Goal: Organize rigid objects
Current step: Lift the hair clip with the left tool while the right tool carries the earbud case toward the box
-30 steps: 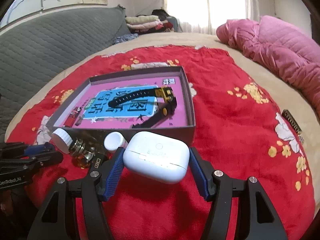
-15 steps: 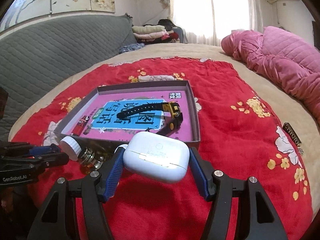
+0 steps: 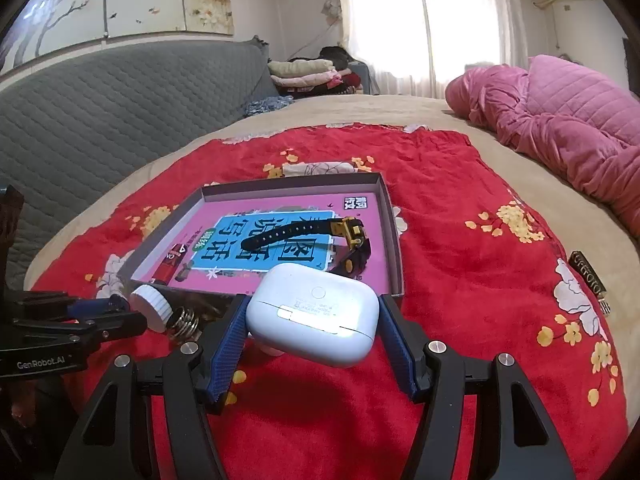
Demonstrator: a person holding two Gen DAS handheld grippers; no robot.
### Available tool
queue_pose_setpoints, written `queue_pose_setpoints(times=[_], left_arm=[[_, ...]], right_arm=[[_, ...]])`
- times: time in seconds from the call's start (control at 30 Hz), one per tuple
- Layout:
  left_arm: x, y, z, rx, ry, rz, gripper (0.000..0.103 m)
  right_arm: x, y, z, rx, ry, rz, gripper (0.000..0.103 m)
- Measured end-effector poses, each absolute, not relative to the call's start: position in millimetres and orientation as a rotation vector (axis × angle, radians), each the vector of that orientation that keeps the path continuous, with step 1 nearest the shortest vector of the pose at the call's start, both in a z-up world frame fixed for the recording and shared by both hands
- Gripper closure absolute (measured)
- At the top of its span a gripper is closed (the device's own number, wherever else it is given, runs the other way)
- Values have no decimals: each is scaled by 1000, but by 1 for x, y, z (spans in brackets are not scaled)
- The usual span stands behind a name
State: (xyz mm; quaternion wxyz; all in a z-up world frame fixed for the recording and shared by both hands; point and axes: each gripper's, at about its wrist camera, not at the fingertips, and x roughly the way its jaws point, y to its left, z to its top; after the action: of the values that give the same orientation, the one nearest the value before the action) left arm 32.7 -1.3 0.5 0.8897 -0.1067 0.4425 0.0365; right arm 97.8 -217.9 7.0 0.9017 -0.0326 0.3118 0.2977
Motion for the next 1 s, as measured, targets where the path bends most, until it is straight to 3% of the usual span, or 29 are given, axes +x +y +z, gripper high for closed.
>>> queue_pose_setpoints(times=[1.0], left_arm=[[65,27,17,-271,809,127,67]], right_arm=[[115,-197,11,-58,603,664,38]])
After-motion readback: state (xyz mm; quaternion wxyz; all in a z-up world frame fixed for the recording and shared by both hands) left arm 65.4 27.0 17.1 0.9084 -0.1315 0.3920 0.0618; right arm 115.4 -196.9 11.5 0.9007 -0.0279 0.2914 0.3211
